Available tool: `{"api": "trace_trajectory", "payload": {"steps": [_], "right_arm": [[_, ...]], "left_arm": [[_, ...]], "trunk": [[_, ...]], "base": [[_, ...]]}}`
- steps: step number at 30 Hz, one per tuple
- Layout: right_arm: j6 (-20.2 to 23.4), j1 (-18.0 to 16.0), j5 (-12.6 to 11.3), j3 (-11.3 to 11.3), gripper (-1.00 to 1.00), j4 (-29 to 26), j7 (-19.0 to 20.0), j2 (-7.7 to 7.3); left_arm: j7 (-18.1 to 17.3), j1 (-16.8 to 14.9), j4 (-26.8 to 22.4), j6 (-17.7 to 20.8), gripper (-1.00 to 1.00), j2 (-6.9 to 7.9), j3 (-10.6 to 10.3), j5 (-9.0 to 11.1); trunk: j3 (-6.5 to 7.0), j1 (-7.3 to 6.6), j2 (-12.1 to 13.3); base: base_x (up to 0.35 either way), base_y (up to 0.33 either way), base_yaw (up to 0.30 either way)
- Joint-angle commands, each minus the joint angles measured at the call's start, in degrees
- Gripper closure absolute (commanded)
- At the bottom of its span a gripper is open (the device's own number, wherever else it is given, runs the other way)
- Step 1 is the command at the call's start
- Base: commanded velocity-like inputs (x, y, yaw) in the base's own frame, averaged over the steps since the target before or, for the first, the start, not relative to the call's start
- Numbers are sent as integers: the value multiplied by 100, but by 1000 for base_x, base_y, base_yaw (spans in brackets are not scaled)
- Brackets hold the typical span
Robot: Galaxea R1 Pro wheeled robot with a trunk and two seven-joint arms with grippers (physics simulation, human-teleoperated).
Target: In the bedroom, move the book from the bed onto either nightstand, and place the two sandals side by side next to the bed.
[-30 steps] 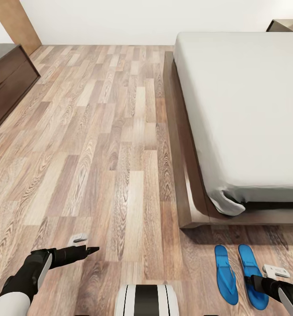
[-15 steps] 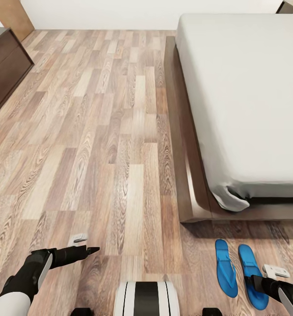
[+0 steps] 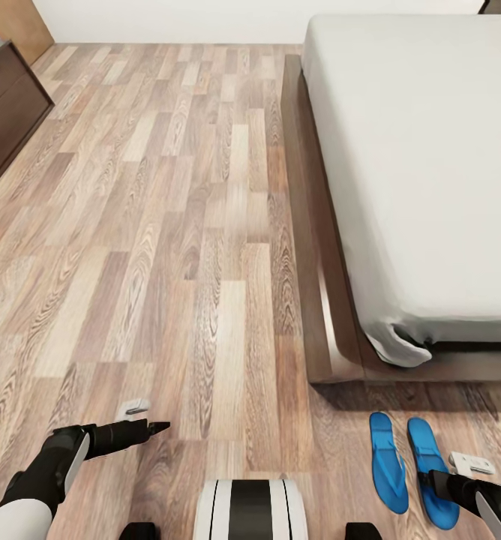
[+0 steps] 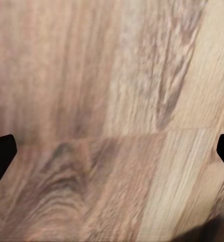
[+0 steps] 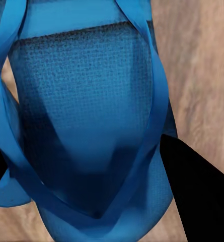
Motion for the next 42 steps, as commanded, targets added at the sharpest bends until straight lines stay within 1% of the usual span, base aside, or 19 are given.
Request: {"api": "trace_trajectory", "payload": {"steps": [1, 9, 15, 25, 31, 32, 34, 35, 36, 38, 42], "right_arm": [[35, -1, -20, -21, 100, -7, 22, 3], [35, -1, -20, -20, 100, -7, 22, 4], [35, -1, -20, -18, 100, -7, 22, 1], [35, -1, -20, -20, 100, -7, 22, 1], [21, -1, -22, -23, 100, -25, 28, 1], [-41, -1, -25, -24, 100, -31, 35, -1], [-535, -1, -33, -30, 100, -37, 53, -3], [-856, -1, -34, -29, 100, -35, 59, -1], [-991, -1, -32, -28, 100, -33, 62, 1], [-1152, -1, -30, -27, 100, -28, 64, 3], [-1220, -1, -29, -26, 100, -18, 65, 4]], "left_arm": [[-51, -3, -7, 25, -100, -6, 29, -59], [-44, -3, -5, 22, -100, -7, 29, -59], [-41, -3, -5, 28, -100, -7, 29, -59], [-41, -3, -5, 31, -100, -7, 20, -59], [-41, -3, -5, 31, -100, -3, 27, -59], [-41, -3, -5, 31, -100, -5, 28, -59], [-41, -3, -5, 31, -100, -5, 29, -59], [-41, -3, -5, 31, -100, -5, 29, -59], [-41, -3, -5, 31, -100, -6, 29, -59], [-41, -3, -7, 31, -100, -7, 29, -59], [-44, -3, -6, 31, -100, -7, 29, -59]], "trunk": [[-3, 1, -1], [-3, 1, -1], [-3, 1, -1], [-225, 26, -15], [-225, 26, -15], [-225, 26, -15], [-225, 26, -15], [-225, 26, -15], [-225, 26, -15], [-225, 26, -15], [-225, 26, -15]], "base": [[75, 0, 0], [115, 0, 0], [23, 0, 0], [0, 0, 0], [0, 0, 0], [0, 0, 0], [0, 0, 0], [0, 0, 0], [0, 0, 0], [0, 0, 0], [0, 0, 0]]}}
